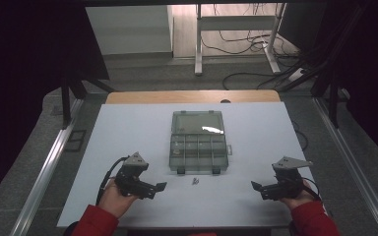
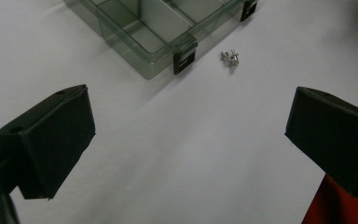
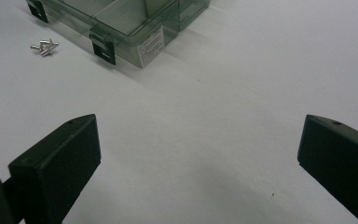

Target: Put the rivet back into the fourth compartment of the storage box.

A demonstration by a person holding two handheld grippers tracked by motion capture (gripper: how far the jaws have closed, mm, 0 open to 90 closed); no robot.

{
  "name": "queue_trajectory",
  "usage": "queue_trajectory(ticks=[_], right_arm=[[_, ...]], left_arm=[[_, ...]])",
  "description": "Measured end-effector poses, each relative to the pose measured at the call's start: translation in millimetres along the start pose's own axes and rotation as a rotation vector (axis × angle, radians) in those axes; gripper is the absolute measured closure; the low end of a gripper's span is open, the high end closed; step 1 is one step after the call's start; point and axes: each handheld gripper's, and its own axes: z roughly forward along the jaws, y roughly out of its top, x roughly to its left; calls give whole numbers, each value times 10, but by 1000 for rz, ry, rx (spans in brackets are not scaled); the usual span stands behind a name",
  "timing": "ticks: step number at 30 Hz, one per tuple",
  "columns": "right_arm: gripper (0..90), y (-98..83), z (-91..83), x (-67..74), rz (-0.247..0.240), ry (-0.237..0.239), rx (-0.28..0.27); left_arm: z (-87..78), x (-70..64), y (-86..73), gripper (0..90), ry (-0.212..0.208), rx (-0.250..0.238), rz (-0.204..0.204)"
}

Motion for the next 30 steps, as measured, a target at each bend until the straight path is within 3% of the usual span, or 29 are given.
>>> queue_trajectory(ticks=[8,14,15,18,23,30], right_arm=[[0,-1,7,4,-4,3,8],[0,-2,11,7,-10,7,14],[0,-2,13,8,-11,8,15],[0,-4,16,11,-12,10,18],[0,-9,21,15,-19,14,25],[0,-14,26,19,-29,17,31]], left_arm=[[151,-54,105,43,-31,59,33],[308,-112,224,120,-58,103,75],[380,-145,269,139,-64,126,101],[454,-167,316,199,-76,140,115],[641,-210,443,375,-92,175,149],[841,-296,540,590,-88,201,182]])
